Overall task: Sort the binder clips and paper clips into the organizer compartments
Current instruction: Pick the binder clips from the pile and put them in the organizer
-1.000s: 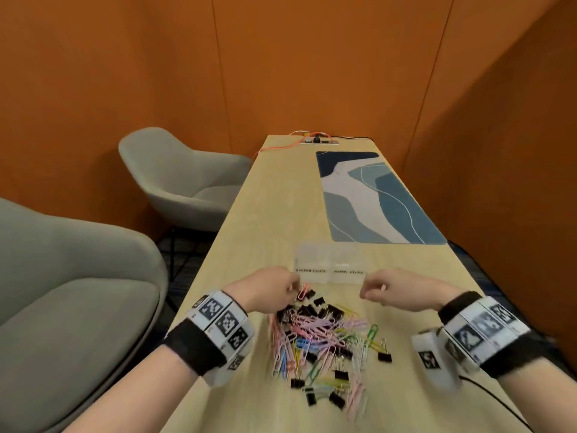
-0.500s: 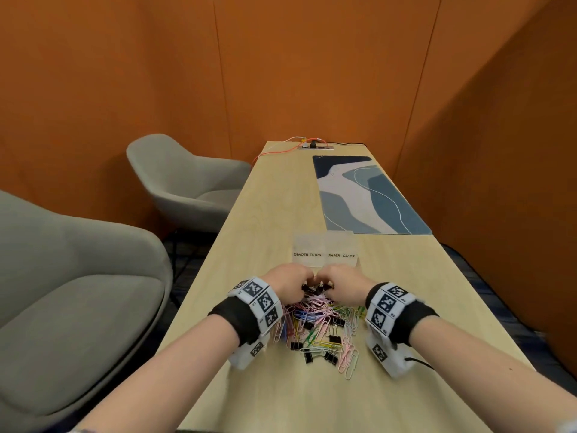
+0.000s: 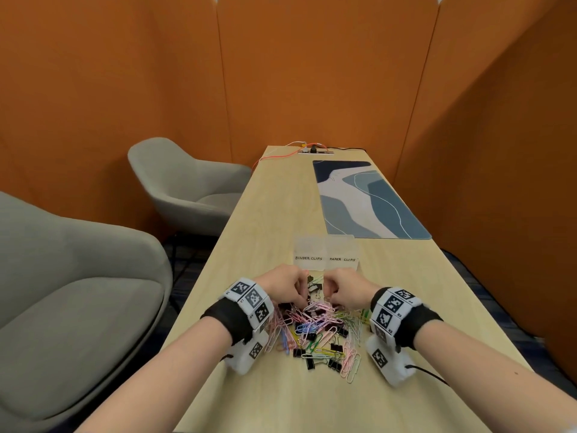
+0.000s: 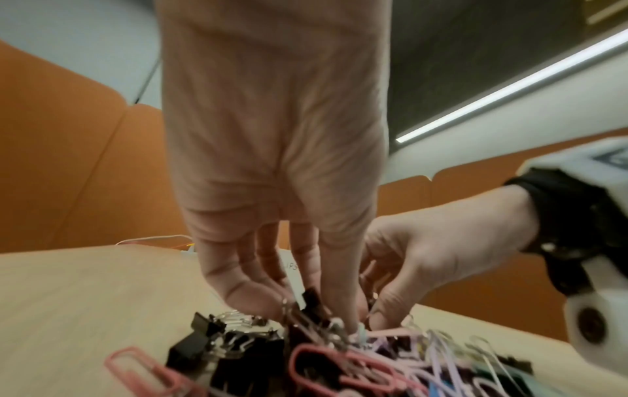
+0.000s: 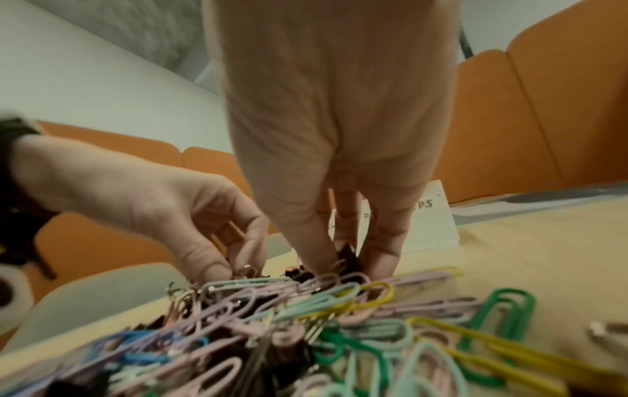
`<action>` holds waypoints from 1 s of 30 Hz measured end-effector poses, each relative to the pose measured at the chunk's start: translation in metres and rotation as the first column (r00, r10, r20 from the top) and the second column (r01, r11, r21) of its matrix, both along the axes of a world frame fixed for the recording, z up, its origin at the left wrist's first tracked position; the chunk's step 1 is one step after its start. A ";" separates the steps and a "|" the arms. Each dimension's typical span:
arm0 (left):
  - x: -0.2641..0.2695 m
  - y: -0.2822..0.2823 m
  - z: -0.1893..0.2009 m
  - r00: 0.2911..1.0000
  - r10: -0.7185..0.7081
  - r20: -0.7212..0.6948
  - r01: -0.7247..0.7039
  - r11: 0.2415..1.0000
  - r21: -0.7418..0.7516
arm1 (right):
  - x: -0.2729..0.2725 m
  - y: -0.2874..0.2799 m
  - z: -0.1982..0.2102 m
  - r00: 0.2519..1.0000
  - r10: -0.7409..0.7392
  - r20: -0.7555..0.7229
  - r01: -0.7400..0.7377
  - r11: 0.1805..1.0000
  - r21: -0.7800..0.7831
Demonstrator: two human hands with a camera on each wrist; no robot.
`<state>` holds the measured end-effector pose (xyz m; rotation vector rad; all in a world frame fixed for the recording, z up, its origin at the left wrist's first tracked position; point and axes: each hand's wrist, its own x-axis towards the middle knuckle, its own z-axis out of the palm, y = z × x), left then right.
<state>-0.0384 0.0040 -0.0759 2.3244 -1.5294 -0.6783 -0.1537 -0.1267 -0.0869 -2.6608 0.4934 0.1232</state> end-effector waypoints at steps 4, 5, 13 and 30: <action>0.009 0.001 -0.001 0.991 0.075 -0.111 -0.087 0.990 -0.114 | -0.004 -0.012 0.000 0.991 -0.124 0.058 0.109 0.971 0.211; 0.011 0.001 -0.001 0.989 0.079 -0.124 -0.096 0.986 -0.135 | -0.005 -0.013 0.001 0.984 -0.163 0.073 0.139 0.955 0.261; 0.021 0.003 0.001 0.959 0.171 -0.227 -0.229 0.937 -0.265 | 0.008 -0.017 0.010 0.932 -0.362 -0.010 0.319 0.807 0.497; 0.016 0.012 0.006 0.940 0.314 -0.133 -0.335 0.921 -0.196 | 0.027 -0.003 -0.002 0.988 -0.123 -0.090 0.131 0.988 0.085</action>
